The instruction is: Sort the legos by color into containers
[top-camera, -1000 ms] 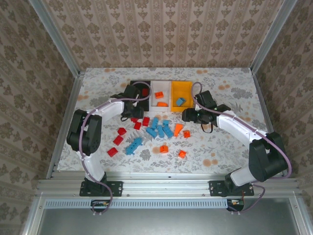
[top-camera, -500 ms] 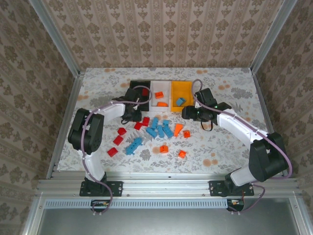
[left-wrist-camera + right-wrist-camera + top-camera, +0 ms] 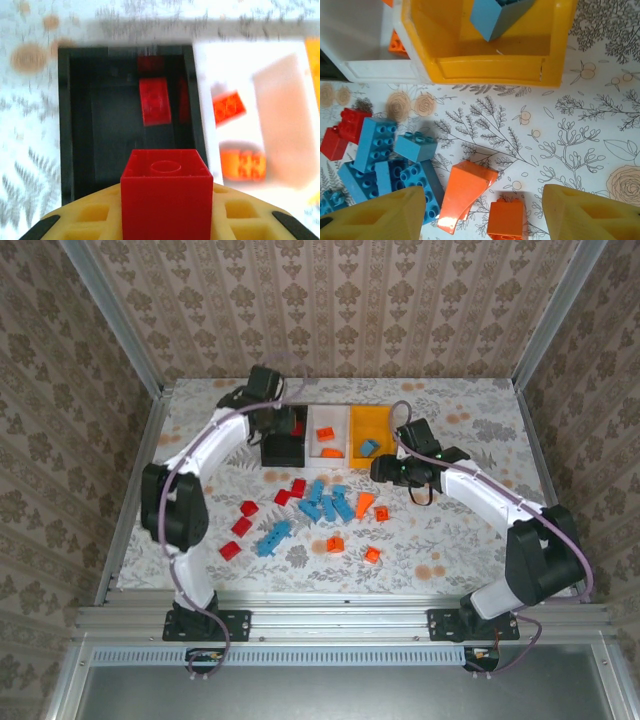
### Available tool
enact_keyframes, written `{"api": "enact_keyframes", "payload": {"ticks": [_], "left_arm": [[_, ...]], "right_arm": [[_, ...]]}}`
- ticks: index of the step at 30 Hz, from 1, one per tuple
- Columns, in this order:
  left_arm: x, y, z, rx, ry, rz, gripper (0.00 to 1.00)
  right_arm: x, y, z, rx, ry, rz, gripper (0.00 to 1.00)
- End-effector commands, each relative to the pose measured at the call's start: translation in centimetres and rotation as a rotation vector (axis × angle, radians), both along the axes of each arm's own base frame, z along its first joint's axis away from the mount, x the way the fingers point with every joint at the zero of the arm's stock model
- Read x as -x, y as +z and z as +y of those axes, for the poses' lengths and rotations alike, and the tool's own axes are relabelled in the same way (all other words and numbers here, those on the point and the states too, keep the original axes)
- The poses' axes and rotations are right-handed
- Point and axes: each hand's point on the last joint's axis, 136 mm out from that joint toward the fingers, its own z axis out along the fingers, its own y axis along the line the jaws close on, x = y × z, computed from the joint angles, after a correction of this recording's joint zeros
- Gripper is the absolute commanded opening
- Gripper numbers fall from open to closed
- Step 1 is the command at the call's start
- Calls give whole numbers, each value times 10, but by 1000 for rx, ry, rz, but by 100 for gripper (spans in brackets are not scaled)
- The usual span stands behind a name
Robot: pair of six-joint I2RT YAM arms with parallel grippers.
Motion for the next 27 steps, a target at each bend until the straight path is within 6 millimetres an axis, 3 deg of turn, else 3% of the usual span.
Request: {"api": "enact_keyframes", "payload": {"ticks": [1, 6, 11, 15, 16, 18, 23, 27], "left_arm": [[-5, -42, 2, -30, 8, 145, 26], [-21, -41, 2, -44, 27, 133, 36], [-18, -13, -4, -11, -5, 77, 67], [-2, 18, -2, 19, -16, 39, 70], [7, 22, 1, 25, -12, 39, 70], [27, 24, 8, 45, 2, 37, 70], [92, -17, 6, 137, -30, 127, 66], [123, -56, -13, 133, -86, 219, 57]], "right_arm": [[-4, 7, -1, 1, -13, -18, 65], [-1, 21, -5, 22, -3, -47, 66], [6, 35, -17, 68, -15, -72, 67], [8, 37, -15, 47, -21, -72, 67], [10, 47, -14, 30, -20, -99, 67], [13, 49, -11, 21, -14, -102, 67], [21, 42, -4, 25, 3, -92, 66], [27, 32, -3, 36, 8, -66, 66]]}}
